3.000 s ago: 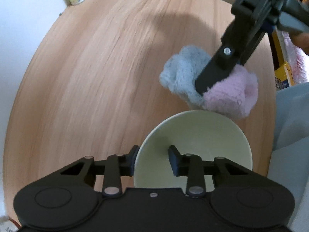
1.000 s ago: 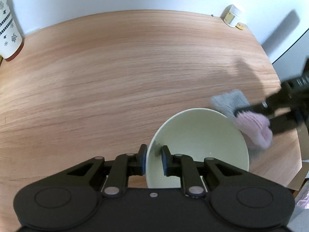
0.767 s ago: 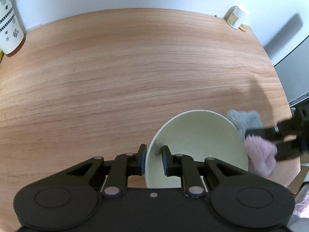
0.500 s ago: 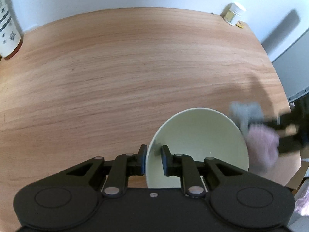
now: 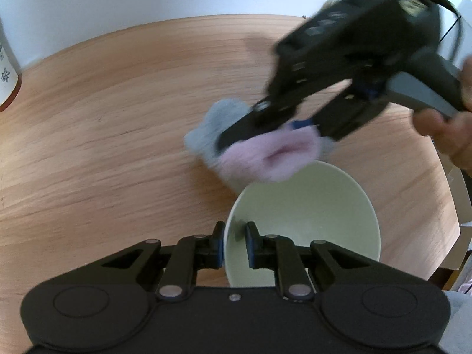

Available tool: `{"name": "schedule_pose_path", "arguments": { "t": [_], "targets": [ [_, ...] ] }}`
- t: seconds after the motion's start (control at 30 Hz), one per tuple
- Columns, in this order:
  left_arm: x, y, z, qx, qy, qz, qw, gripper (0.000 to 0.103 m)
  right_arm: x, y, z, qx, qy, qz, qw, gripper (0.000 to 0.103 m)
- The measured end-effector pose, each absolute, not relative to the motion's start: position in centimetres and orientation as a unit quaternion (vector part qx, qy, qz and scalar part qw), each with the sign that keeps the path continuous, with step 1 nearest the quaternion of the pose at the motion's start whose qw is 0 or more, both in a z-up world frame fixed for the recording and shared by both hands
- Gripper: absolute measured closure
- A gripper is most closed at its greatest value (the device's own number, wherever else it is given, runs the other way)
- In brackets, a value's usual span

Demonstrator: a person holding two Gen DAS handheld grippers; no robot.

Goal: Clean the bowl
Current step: 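Rub the cloths along the bowl's outer wall with the right gripper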

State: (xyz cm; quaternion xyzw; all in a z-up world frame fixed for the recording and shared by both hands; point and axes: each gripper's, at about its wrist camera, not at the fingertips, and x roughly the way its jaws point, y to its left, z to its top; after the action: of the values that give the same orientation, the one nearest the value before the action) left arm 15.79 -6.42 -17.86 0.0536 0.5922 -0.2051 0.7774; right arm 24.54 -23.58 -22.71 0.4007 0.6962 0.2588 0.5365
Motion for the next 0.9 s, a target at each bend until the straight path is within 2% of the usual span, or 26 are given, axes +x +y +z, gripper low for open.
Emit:
{"name": "schedule_pose_path", "arguments": {
  "t": [0.23,0.37,0.9],
  "targets": [
    [15.8,-5.5,-17.9,0.013,0.600,-0.185,0.778,0.089,26.2,-17.5,-23.0,0.258,0.741,0.320,0.531,0.068],
    [15.8,-5.5,-17.8,0.008,0.600,-0.174,0.781,0.088,26.5,-17.3,-22.6,0.234,0.745,0.331,0.530,0.068],
    [15.2,-5.3,-17.8,0.004,0.621,-0.146,0.770,0.087,20.2,-28.3,-22.6,0.425,0.660,0.256,0.564,0.068]
  ]
}}
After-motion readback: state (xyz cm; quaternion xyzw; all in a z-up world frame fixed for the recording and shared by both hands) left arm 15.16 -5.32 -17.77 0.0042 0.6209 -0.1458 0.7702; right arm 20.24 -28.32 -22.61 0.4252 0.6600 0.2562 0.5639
